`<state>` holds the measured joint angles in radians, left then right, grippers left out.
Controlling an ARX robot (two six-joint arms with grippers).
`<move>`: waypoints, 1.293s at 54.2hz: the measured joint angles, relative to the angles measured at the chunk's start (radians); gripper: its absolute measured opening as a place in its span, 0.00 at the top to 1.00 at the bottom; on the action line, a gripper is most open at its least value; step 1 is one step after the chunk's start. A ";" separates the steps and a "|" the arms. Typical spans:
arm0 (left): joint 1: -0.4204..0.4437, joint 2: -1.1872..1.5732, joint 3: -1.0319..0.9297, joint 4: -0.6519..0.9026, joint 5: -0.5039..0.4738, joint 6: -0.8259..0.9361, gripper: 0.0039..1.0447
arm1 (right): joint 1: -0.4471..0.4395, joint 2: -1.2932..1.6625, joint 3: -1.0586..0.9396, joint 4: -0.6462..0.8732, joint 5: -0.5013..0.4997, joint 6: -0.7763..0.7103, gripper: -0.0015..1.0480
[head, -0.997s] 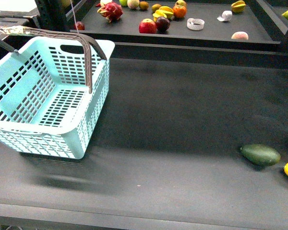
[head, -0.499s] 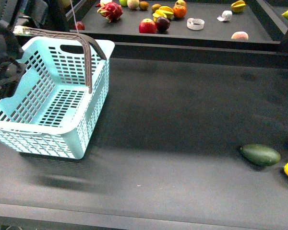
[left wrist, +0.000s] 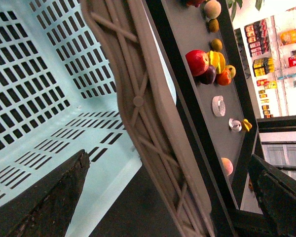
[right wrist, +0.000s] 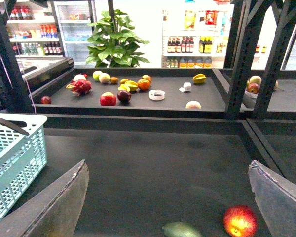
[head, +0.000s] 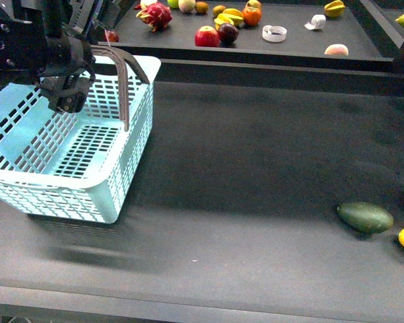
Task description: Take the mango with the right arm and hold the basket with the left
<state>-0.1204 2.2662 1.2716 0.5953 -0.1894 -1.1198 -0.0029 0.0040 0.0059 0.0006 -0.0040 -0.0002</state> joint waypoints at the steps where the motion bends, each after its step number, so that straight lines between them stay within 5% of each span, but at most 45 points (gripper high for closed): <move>1: 0.000 0.014 0.019 -0.008 0.000 -0.002 0.08 | 0.000 0.000 0.000 0.000 0.000 0.000 0.08; 10: 0.000 0.070 0.082 -0.021 0.005 -0.004 0.08 | 0.000 0.000 0.000 0.000 0.000 0.000 0.08; 26: 0.001 0.074 0.086 -0.019 0.007 -0.008 0.63 | 0.000 0.000 0.000 0.000 0.000 0.000 0.08; 38: 0.000 0.014 0.009 -0.016 0.003 -0.051 0.91 | 0.000 0.000 0.000 0.000 0.000 0.000 0.08; 54: -0.013 -0.217 -0.214 0.055 0.019 0.048 0.92 | 0.000 0.000 0.000 0.000 0.000 0.000 0.08; 70: -0.108 -0.512 -0.520 0.144 0.063 0.354 0.92 | 0.000 0.000 0.000 0.000 0.000 0.000 0.08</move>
<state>-0.2279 1.7542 0.7513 0.7391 -0.1265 -0.7658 -0.0029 0.0040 0.0059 0.0006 -0.0040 -0.0002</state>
